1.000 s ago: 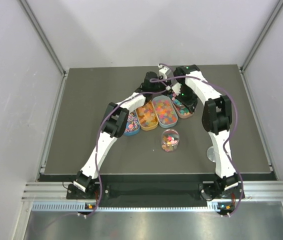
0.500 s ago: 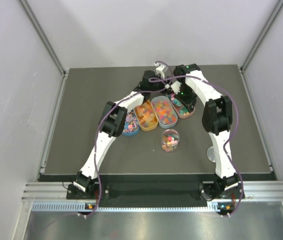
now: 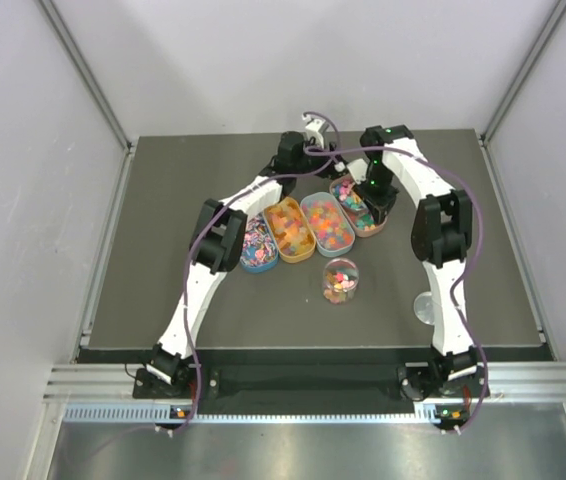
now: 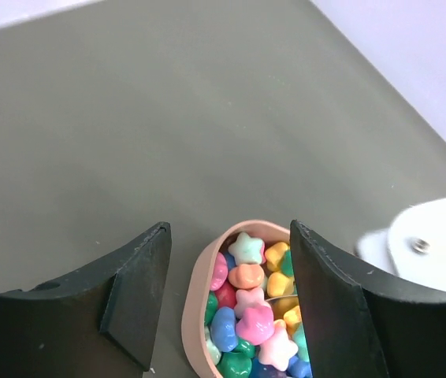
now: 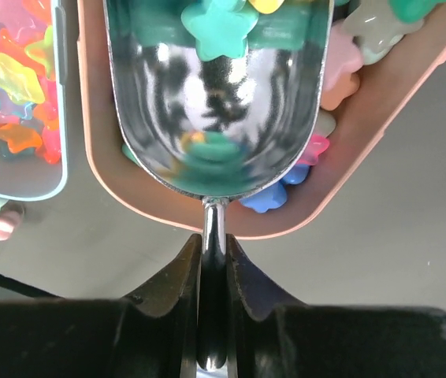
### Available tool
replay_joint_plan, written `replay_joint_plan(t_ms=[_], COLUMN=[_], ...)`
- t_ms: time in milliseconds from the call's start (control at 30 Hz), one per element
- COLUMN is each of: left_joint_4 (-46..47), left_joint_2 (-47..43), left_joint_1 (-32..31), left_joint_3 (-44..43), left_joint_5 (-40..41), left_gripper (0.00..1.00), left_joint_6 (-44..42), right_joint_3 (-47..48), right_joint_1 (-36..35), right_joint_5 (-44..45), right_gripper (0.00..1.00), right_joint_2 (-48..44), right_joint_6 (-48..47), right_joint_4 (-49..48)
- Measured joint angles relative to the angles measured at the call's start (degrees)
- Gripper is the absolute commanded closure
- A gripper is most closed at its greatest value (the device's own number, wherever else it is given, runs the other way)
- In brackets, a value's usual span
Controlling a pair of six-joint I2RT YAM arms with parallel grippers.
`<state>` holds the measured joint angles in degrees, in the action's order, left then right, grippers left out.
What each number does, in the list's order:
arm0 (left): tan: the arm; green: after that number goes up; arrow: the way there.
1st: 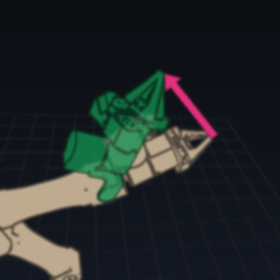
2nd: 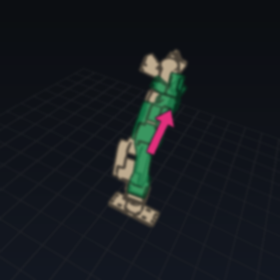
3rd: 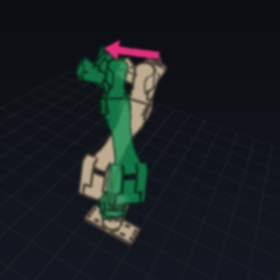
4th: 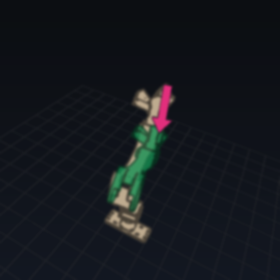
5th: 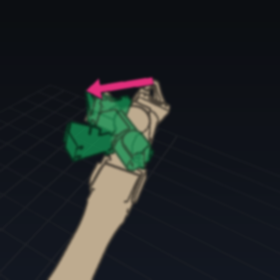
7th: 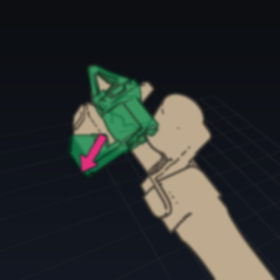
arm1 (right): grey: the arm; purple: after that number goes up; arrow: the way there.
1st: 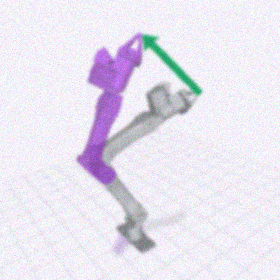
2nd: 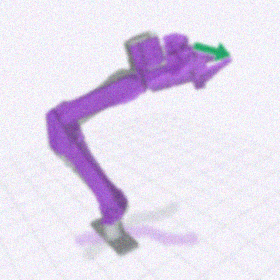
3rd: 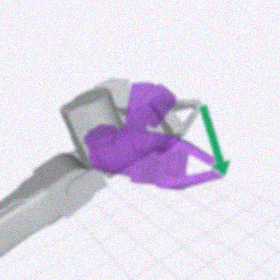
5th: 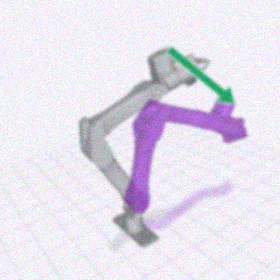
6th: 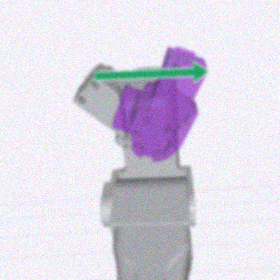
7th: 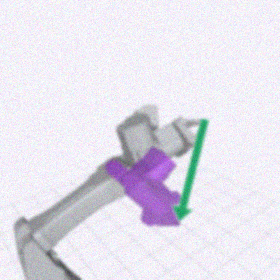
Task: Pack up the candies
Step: Scoop the fake candies from the storage box.
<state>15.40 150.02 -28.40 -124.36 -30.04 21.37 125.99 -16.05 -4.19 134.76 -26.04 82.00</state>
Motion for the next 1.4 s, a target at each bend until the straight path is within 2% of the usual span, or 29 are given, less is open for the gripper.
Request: replay_joint_plan(t_ms=[267, 567, 1067, 1400], left_joint_4=[-0.2, 1.0, -0.5, -2.8], left_joint_2=[-5.4, -12.7, -14.8, -21.1], left_joint_1=[2.4, 3.6, 3.4, 3.4], left_joint_3=[1.3, 1.3, 3.5, 5.7], left_joint_5=[-1.8, -5.5, -7.7, -8.1], left_gripper=[0.33, 0.34, 0.34, 0.33], left_joint_6=[-0.3, -1.6, -2.6, -4.2], right_joint_3=[-2.8, -22.6, -35.8, -43.1], right_joint_1=[2.3, 3.1, 3.0, 3.0], right_joint_5=[-5.2, -6.1, -5.4, -5.2], right_gripper=[1.00, 1.00, 1.00, 1.00], right_joint_2=[-0.5, -12.0, -19.6, -27.3], right_joint_6=[-0.8, 2.3, 8.1, 11.5], right_joint_4=[-2.6, -11.1, -28.6, -36.5])
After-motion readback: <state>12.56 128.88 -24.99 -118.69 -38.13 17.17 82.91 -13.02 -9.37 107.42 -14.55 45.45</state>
